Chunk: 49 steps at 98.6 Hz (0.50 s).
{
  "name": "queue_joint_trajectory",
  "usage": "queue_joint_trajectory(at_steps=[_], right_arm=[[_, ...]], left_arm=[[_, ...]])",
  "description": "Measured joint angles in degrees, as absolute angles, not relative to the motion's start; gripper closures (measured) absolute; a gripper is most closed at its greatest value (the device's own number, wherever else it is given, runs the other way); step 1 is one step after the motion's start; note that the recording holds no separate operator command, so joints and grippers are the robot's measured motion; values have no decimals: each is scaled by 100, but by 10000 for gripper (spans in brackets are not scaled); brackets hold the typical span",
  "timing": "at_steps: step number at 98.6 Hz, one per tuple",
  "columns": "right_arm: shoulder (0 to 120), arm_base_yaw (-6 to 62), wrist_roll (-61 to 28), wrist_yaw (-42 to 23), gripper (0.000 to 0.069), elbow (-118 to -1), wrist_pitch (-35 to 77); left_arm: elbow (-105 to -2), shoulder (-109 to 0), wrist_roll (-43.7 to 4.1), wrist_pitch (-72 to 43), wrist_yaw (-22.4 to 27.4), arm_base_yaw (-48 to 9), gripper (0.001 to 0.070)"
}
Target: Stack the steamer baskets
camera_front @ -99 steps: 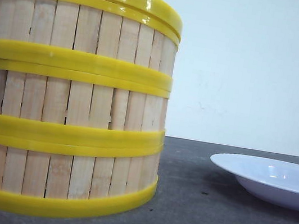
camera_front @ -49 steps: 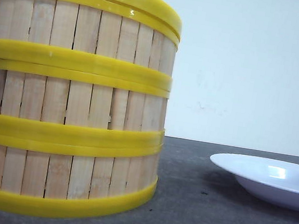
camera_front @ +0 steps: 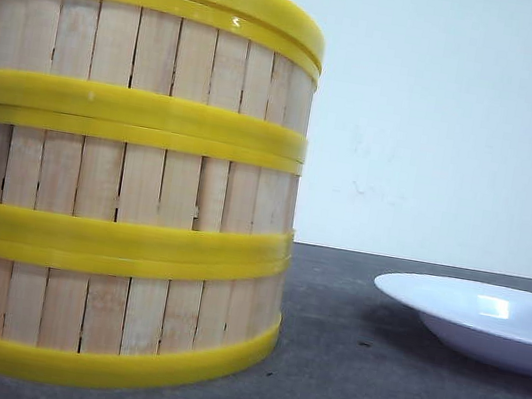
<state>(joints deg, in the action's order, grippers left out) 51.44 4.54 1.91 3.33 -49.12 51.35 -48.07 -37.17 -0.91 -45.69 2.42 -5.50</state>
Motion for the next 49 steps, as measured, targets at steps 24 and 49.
queue_joint_trajectory(at_steps=[24, 49], right_arm=[[5144, 454, 198, 322, 681, -4912, 4910], [5144, 454, 198, 322, 681, -4912, 4550]], left_arm=[[-4807, -3717, -91, -4563, 242, -550, 692], [-4807, -3656, -91, -4563, 242, -552, 692]])
